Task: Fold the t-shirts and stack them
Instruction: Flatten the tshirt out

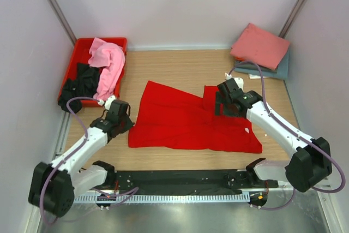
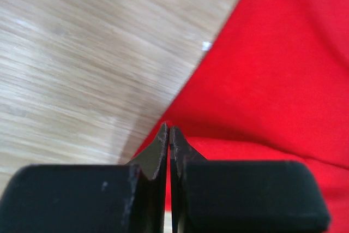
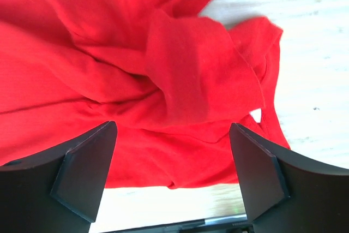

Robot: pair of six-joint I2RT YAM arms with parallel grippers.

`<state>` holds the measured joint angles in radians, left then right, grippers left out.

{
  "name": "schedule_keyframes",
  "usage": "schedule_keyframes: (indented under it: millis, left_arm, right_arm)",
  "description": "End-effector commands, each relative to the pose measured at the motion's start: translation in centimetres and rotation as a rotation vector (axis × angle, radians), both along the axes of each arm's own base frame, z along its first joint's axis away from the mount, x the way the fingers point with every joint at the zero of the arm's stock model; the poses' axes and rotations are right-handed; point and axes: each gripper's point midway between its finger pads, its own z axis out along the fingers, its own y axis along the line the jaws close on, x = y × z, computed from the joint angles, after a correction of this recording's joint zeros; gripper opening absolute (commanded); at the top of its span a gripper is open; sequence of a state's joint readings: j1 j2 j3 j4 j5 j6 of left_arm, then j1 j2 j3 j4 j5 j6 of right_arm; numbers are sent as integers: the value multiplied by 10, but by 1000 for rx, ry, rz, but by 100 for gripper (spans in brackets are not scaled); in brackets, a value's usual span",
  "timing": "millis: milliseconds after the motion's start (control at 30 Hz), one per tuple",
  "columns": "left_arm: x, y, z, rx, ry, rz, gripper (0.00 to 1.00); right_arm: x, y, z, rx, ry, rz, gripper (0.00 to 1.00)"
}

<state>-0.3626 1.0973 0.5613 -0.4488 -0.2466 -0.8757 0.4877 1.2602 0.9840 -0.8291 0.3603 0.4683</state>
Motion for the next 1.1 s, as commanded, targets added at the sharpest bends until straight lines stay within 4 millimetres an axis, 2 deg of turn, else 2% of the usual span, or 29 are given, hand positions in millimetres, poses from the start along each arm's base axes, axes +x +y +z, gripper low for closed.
schedule_keyframes:
  millis: [0,33,133,233,433,467,533,567,667,900,933,1033,1067]
  left_arm:
    - [1,-2,41,-14,-98,-40,0]
    - [0,-2,50,-23,-126,-44,0]
    - [-7,5,53,3,-121,-48,0]
    - [-13,3,50,-6,-110,-56,0]
    - [-13,-3,51,-12,-109,-80,0]
    - [-14,-3,51,-12,-109,-81,0]
    - [-14,-2,50,-10,-110,-80,0]
    - [-13,-2,50,-7,-109,-80,0]
    - [-12,-2,51,-8,-112,-80,0]
    - [-13,-2,51,-4,-113,-80,0]
    - [-13,-2,51,-4,-111,-80,0]
    - [-13,-2,52,-3,-113,-78,0]
    - [-13,-2,53,-5,-116,-79,0]
  right_arm:
    - [22,11,21,37,-67,-17,91]
    - [26,15,18,36,-53,-14,90]
    - [38,19,14,24,-43,-13,85]
    - [44,13,13,-28,-39,-39,78]
    - [40,0,-3,-104,-11,-63,68]
    - [41,0,-6,-105,-10,-62,61]
    - [39,-1,-12,-112,7,-62,54]
    - [39,0,-14,-114,13,-61,43]
    - [38,-1,-20,-122,22,-62,29]
    - [37,-6,-26,-152,32,-63,28]
    - [37,-6,-25,-150,29,-63,24]
    - [38,-7,-24,-146,22,-62,1]
    - [39,-7,-22,-140,15,-63,1]
